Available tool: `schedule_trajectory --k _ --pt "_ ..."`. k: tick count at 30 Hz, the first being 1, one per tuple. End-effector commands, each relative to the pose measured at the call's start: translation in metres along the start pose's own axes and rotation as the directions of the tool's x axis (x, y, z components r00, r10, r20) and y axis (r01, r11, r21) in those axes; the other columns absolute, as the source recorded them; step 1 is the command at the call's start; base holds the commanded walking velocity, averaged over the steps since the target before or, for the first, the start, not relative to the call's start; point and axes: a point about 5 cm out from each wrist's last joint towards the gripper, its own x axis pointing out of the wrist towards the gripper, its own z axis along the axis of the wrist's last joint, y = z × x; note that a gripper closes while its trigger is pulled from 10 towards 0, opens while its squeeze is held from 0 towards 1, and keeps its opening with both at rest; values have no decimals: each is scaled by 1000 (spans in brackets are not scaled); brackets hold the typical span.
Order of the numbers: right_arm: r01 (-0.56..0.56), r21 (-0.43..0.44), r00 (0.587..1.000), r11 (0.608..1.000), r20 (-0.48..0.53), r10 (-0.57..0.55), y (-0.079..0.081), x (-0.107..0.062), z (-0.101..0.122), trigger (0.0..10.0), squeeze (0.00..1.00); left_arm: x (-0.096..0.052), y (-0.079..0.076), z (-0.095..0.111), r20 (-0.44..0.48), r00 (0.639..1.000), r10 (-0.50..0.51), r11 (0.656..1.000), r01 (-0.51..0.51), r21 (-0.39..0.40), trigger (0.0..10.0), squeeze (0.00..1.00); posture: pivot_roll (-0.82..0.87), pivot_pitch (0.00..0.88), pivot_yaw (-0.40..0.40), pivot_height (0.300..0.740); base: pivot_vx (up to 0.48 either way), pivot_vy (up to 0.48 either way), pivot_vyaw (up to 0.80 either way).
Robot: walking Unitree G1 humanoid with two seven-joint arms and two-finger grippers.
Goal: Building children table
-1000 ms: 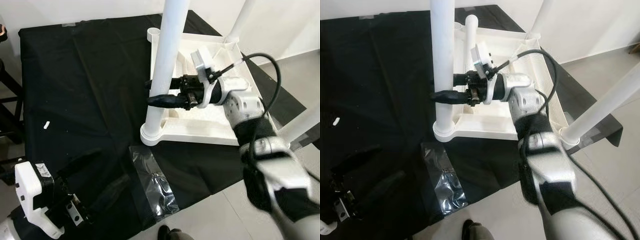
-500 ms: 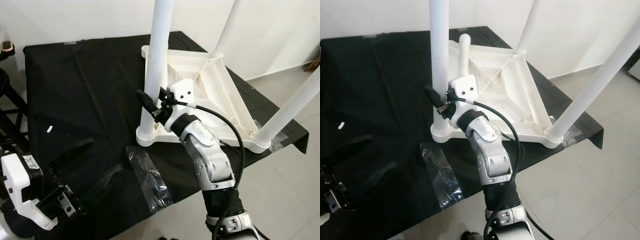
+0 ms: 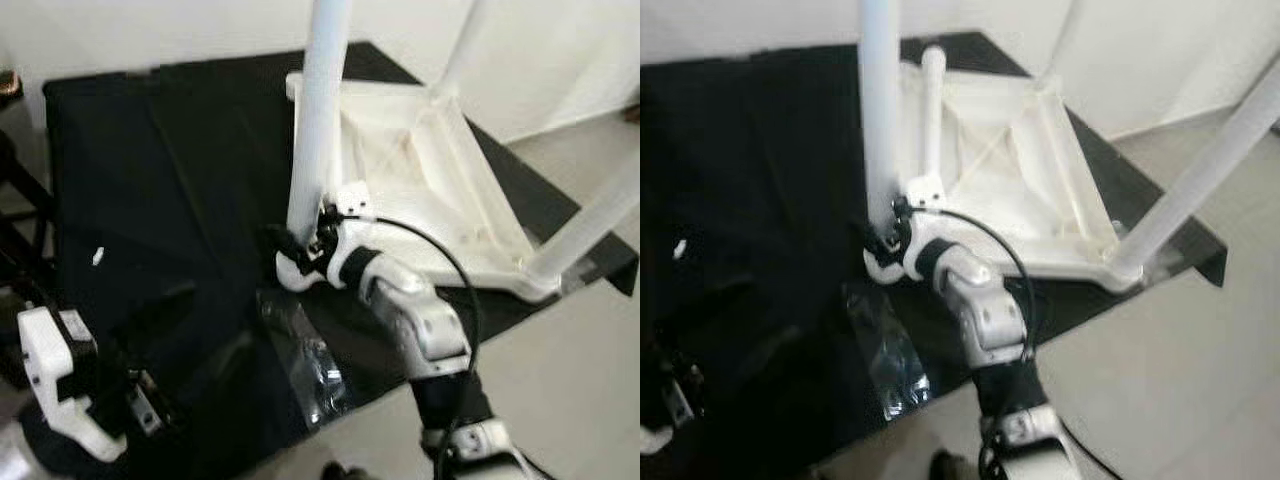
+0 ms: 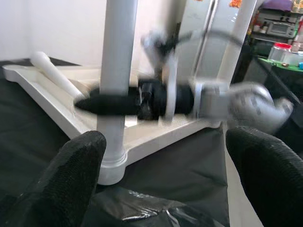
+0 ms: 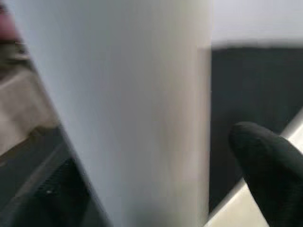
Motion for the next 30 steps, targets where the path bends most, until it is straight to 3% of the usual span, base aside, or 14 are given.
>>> schedule_trajectory --k 1,3,4,5,7,15,17,18,21,24,25,26,27,30 --pt "-123 5 992 992 41 123 -5 -5 6 10000 1000 0 -3 -2 -22 1000 -13 1000 13 -2 10000 0 170 235 -131 740 0 0 0" --pt "-179 -1 983 984 41 179 -8 -5 10 10000 922 0 -3 -2 -23 1000 -13 1000 13 -3 10000 0 170 235 -131 740 0 0 0" --pt "-267 -27 963 963 37 267 -9 -7 12 10000 0 0 -4 -2 -24 1000 -14 1000 14 -5 10000 0 178 242 -134 740 0 0 0" --pt "-395 -98 918 913 -18 396 -17 -6 13 10000 0 -1 -7 -1 -27 1000 -15 1000 15 -8 10000 0 195 249 -138 740 0 0 0" --pt "-422 -115 906 899 -37 421 -20 -6 14 10000 0 -1 -8 -1 -28 1000 -15 1000 15 -9 10000 0 197 250 -139 740 0 0 0" --pt "-527 -66 845 847 61 531 -32 4 42 10000 0 -6 -11 0 -48 999 -3 1000 3 -10 10000 0 219 262 -147 740 0 0 0" --pt "-632 -73 774 772 0 634 -32 2 41 10000 0 -9 -12 0 -55 998 5 1000 -6 -11 10000 0 234 271 -155 740 0 0 0" --pt "-632 -73 774 772 0 634 -32 2 41 10000 0 -9 -12 0 -55 998 5 1000 -6 -11 10000 0 234 271 -155 740 0 0 0" --pt "-710 -58 704 702 -47 709 -33 -1 39 10000 0 -11 -14 -1 -63 998 10 1000 -11 -14 10000 0 239 279 -160 740 0 0 0" --pt "-729 -52 685 683 -61 726 -34 -1 38 10000 0 -12 -15 -1 -65 998 13 1000 -14 -14 10000 0 241 283 -163 740 0 0 0" --pt "-738 -52 675 673 -71 735 -35 -1 38 7451 0 -12 -15 0 -67 998 17 1000 -18 -12 10000 0 242 287 -167 740 0 0 0" --pt "-738 -52 675 673 -71 735 -35 -1 38 7451 0 -12 -15 0 -67 998 17 1000 -18 -12 10000 0 242 287 -167 740 0 0 0" --pt "-740 -53 672 670 -77 736 -36 0 39 0 0 -13 -15 1 -68 997 22 1000 -23 -8 10000 0 243 289 -170 740 0 0 0" --pt "-736 -56 677 675 -84 731 -39 1 41 0 0 -14 -14 2 -68 997 30 1000 -30 0 10000 0 240 287 -172 740 0 0 0"
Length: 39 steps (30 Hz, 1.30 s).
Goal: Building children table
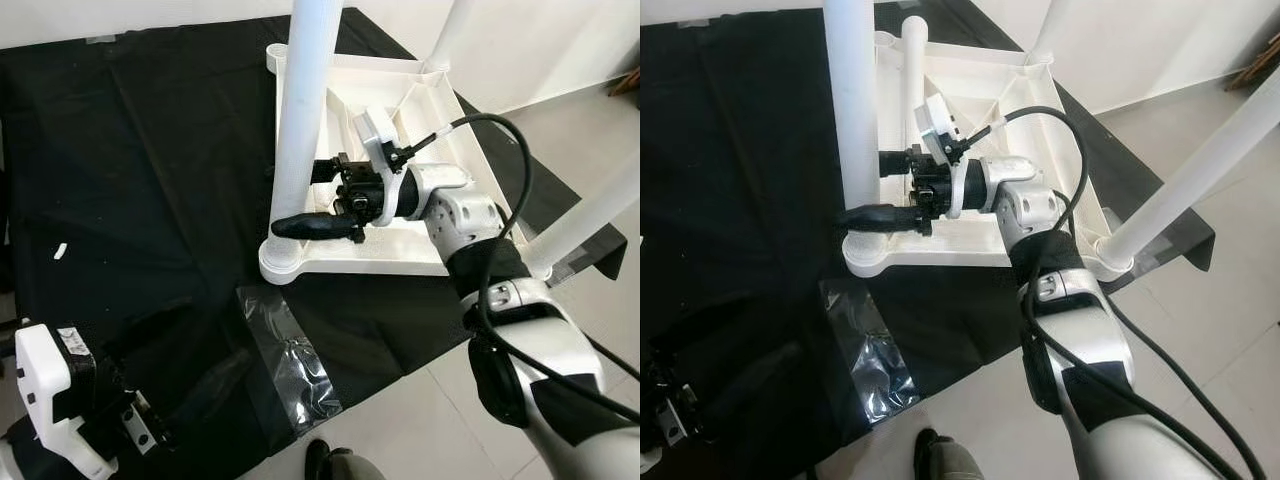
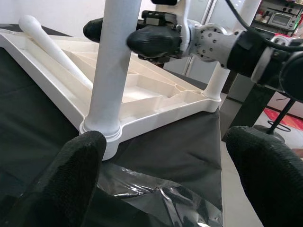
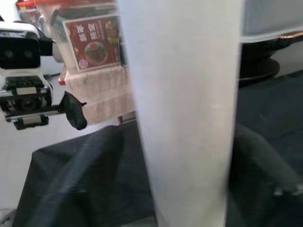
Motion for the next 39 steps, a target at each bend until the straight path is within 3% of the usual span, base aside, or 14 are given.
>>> schedule_trajectory --k 1,9,14,18,19,20,21,22,23,25,34,35,36,39 --pt "-31 8 999 999 -10 31 2 -2 -4 0 0 -2 -2 3 -5 1000 4 1000 -4 23 10000 0 240 287 -172 740 0 0 0" --pt "0 8 999 1000 -52 1 4 -14 -14 0 0 -3 4 7 12 1000 25 998 -26 53 10000 0 230 282 -175 740 0 0 0" --pt "231 19 973 973 -28 -231 8 -30 -40 0 0 -4 8 10 21 999 36 997 -37 71 10000 0 203 274 -170 740 0 0 0" --pt "487 73 873 870 -46 -485 21 -18 -75 0 0 -5 10 11 29 999 39 996 -41 78 10000 0 188 271 -164 740 0 0 0" --pt "678 100 735 728 -94 -672 30 -6 -93 0 0 -5 11 12 30 999 41 996 -43 80 10000 0 179 270 -159 740 0 0 0" --pt "678 100 735 728 -94 -672 30 -6 -93 0 0 -5 11 12 30 999 41 996 -43 80 10000 0 179 270 -159 740 0 0 0" --pt "809 110 588 578 -147 -795 40 0 -105 0 0 -5 13 12 31 999 42 996 -44 81 10000 0 175 270 -157 740 0 0 0" --pt "809 110 588 578 -147 -795 40 0 -105 0 0 -5 13 12 31 999 42 996 -44 81 10000 0 175 270 -157 740 0 0 0" --pt "864 101 504 494 -186 -843 55 9 -111 0 0 -4 14 13 34 999 41 995 -44 85 10000 0 177 267 -151 740 0 0 0" --pt "899 94 438 428 -203 -876 63 15 -111 0 0 -3 16 13 36 999 39 995 -42 88 10000 0 164 252 -143 740 0 0 0" --pt "900 70 435 430 -158 -886 52 27 -92 0 0 1 20 12 50 998 25 995 -30 97 10000 0 171 231 -143 740 0 0 0" --pt "899 64 439 434 -154 -885 49 27 -89 3529 0 2 20 12 51 998 24 995 -29 98 10000 0 172 231 -144 740 0 0 0" --pt "892 61 451 447 -133 -882 45 25 -84 10000 0 2 20 12 52 998 23 995 -28 99 10000 0 173 228 -146 740 0 0 0" --pt "891 61 455 450 -120 -883 44 26 -78 10000 157 2 20 12 53 998 22 995 -27 98 10000 0 171 228 -145 740 0 0 0"
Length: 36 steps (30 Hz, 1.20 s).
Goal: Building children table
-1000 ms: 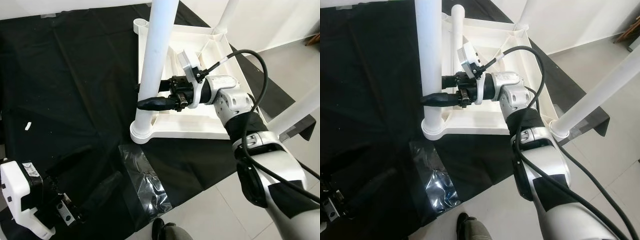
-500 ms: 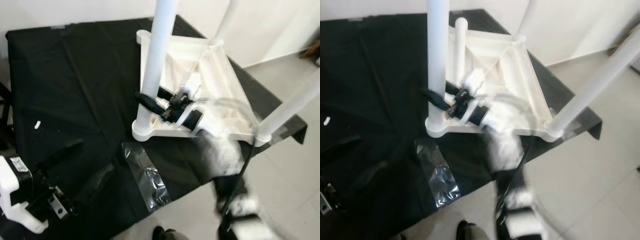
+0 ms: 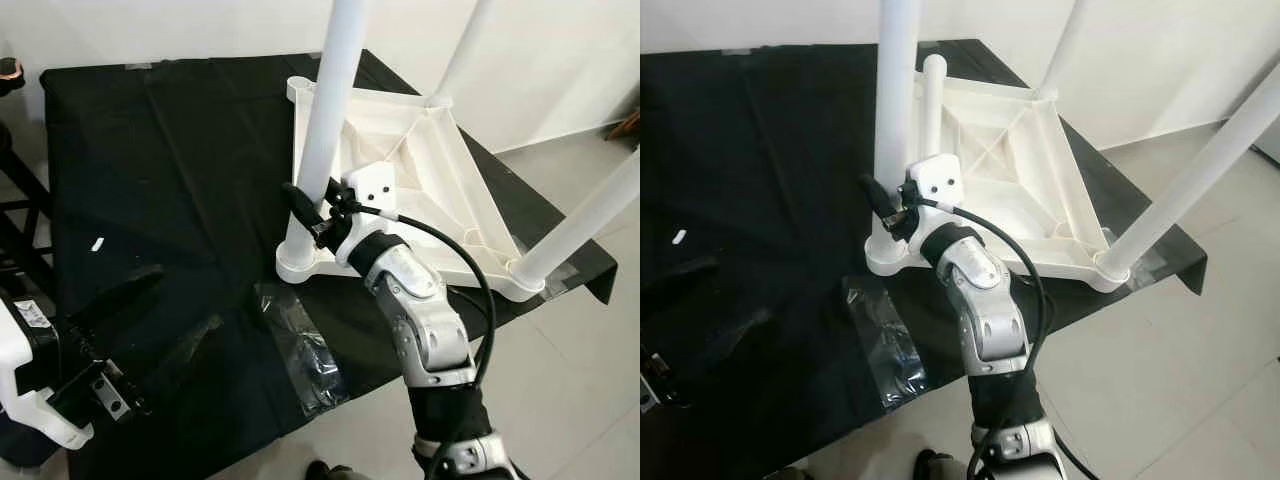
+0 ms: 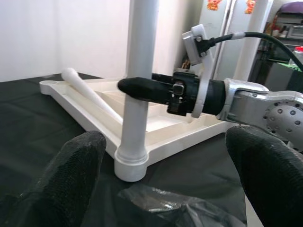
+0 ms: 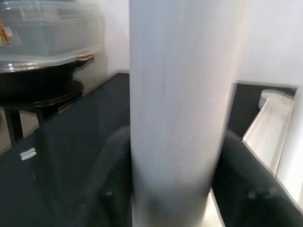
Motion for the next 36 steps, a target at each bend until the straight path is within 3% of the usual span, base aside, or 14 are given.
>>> schedule_trajectory --k 1,6,9,11,12,13,15,21,28,29,30,31,32,36 --pt "-20 76 995 997 -92 27 -4 -1 -17 10000 1000 0 -3 -1 -15 1000 -22 1000 22 0 10000 0 172 232 -147 740 0 0 0" --pt "-245 101 969 964 -3 247 -2 2 3 10000 1000 1 -4 -1 -15 1000 -24 1000 24 -3 10000 0 173 233 -149 740 0 0 0" --pt "-509 -23 860 860 37 510 -18 -3 29 10000 1000 0 -7 -1 -16 1000 -23 1000 23 -8 10000 0 184 243 -159 740 0 0 0" --pt "-509 -23 860 860 37 510 -18 -3 29 10000 1000 0 -7 -1 -16 1000 -23 1000 23 -8 10000 0 184 243 -159 740 0 0 0" --pt "-578 -84 815 812 -5 579 -27 -4 31 10000 792 0 -8 -1 -16 1000 -21 1000 21 -9 10000 0 192 248 -162 740 0 0 0" --pt "-646 -129 763 753 -69 643 -35 -5 31 10000 0 -1 -9 -1 -18 1000 -19 1000 18 -10 10000 0 201 253 -167 740 0 0 0" --pt "-718 -139 696 682 -121 708 -50 -2 38 10000 0 -3 -10 -1 -27 1000 -8 1000 8 -10 10000 0 208 258 -169 740 0 0 0" --pt "-778 -120 627 617 -98 772 -61 10 56 10000 0 -14 -9 2 -61 998 31 1000 -30 10 10000 0 236 280 -180 740 0 0 0" --pt "-778 -148 626 611 -89 775 -65 19 66 10000 0 -22 -9 5 -77 995 56 998 -55 20 10000 0 252 301 -191 740 0 0 0" --pt "-781 -140 620 608 -71 781 -64 21 67 4627 0 -23 -9 6 -82 995 59 998 -57 19 10000 0 252 305 -193 740 0 0 0" --pt "-785 -130 616 606 -53 786 -63 23 67 2078 0 -23 -10 6 -83 995 60 998 -59 19 10000 0 253 309 -195 740 0 0 0" --pt "-790 -123 609 601 -41 792 -62 24 66 627 0 -24 -10 6 -85 995 61 998 -60 19 10000 0 253 309 -195 740 0 0 0" --pt "-801 -114 595 588 -35 803 -60 24 64 0 0 -24 -11 6 -85 994 64 998 -63 19 10000 0 252 313 -195 740 0 0 0" --pt "-827 -98 559 554 -34 828 -55 25 57 0 0 -24 -11 7 -86 994 68 998 -66 20 10000 0 251 314 -197 740 0 0 0"
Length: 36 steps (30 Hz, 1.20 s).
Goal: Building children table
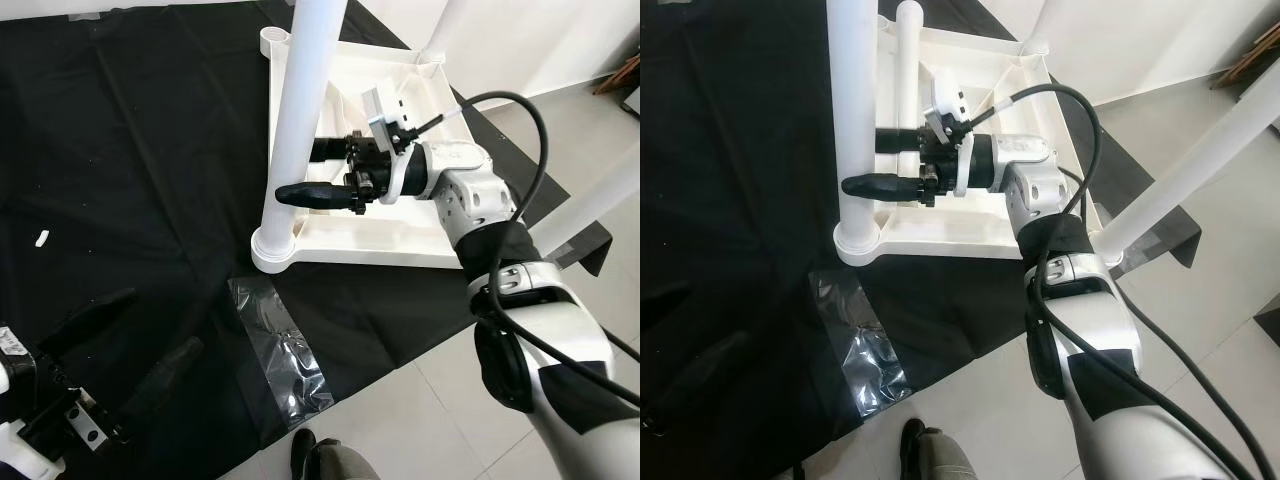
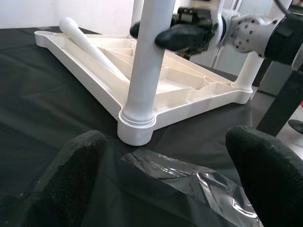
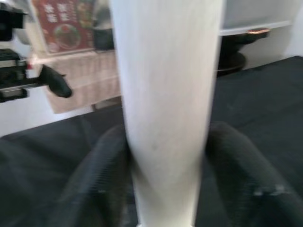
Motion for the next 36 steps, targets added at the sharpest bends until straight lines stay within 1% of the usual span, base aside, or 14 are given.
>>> schedule_trajectory --k 1,5,12,14,15,17,19,20,21,28,29,34,35,36 --pt "-20 6 1000 1000 9 20 2 -1 -5 0 0 -1 -4 2 13 1000 -3 1000 3 -2 10000 0 251 314 -197 740 0 0 0" --pt "-22 10 1000 1000 12 22 2 0 -6 0 0 -1 -4 2 13 1000 -3 1000 3 -2 10000 0 247 312 -197 740 0 0 0" --pt "109 -14 994 994 16 -109 2 -2 -20 0 0 2 -3 2 29 999 -17 1000 17 0 10000 0 218 291 -200 740 0 0 0" --pt "352 4 934 936 -62 -351 13 4 -49 0 0 4 -2 1 34 999 -24 1000 24 -2 10000 0 197 284 -192 740 0 0 0" --pt "543 -13 834 840 -108 -541 22 10 -65 0 0 5 -1 1 36 999 -28 1000 28 -2 10000 0 192 279 -185 740 0 0 0" --pt "543 -13 834 840 -108 -541 22 10 -65 0 0 5 -1 1 36 999 -28 1000 28 -2 10000 0 192 279 -185 740 0 0 0" --pt "795 9 597 606 -181 -781 62 22 -85 0 0 7 2 0 41 999 -35 999 35 -2 10000 0 180 275 -166 740 0 0 0" --pt "795 9 597 606 -181 -781 62 22 -85 0 0 7 2 0 41 999 -35 999 35 -2 10000 0 180 275 -166 740 0 0 0" --pt "839 44 541 543 -189 -820 74 29 -85 0 0 9 4 0 45 998 -40 999 40 -2 10000 0 153 264 -152 740 0 0 0" --pt "821 62 570 567 -122 -812 64 53 -67 0 0 18 7 -2 66 995 -70 998 71 1 10000 0 163 236 -153 740 0 0 0" --pt "831 57 557 554 -110 -823 59 52 -63 10000 0 19 7 -2 70 995 -72 997 72 4 10000 0 170 234 -154 740 0 0 0" --pt "848 43 529 528 -107 -842 56 51 -54 10000 0 19 9 0 75 995 -70 998 69 13 10000 0 169 231 -152 740 0 0 0" --pt "844 54 536 533 -92 -839 53 51 -48 10000 914 19 9 0 76 995 -70 998 69 14 10000 0 168 231 -151 740 0 0 0" --pt "825 59 566 563 -58 -823 47 52 -37 10000 1000 19 9 0 75 995 -71 997 70 15 10000 0 172 232 -156 740 0 0 0"
